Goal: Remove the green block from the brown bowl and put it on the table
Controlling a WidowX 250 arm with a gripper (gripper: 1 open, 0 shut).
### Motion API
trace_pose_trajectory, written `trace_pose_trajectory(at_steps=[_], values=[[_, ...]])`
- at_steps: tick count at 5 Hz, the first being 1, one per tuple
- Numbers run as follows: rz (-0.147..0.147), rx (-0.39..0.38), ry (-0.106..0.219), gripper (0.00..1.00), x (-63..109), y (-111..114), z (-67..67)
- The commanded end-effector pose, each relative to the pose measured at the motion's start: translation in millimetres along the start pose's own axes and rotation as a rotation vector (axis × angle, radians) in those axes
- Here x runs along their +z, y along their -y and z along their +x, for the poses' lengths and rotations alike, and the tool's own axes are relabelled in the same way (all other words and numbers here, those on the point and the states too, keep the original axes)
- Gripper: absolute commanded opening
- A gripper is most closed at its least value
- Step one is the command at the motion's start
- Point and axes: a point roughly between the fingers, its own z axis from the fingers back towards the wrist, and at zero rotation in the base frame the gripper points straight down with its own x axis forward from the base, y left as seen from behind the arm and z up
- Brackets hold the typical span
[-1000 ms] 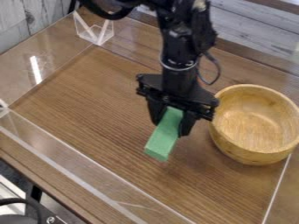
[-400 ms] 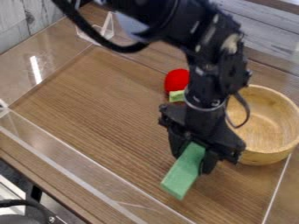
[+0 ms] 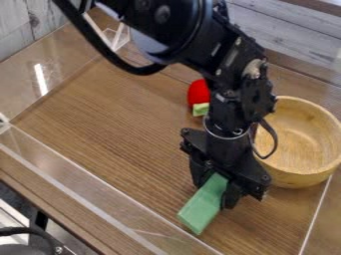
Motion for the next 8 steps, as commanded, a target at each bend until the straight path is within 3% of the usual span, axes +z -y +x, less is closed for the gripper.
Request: trace_pose_trajectory(at_steps=[1,3,6,7,8], values=[[-0.004,-0.05,0.039,0.0,11.7,6.6,4.4],[-0.006,-0.119,0.041,0.0,9.5,31.7,-0.3],[0.0,-0.094,0.042,0.0,16.5,2.8,6.4],[0.0,-0.087,0.048,0.0,21.6,1.2,8.7],[-0.012,-0.129,0.053,0.0,22.6,9.2,11.0]])
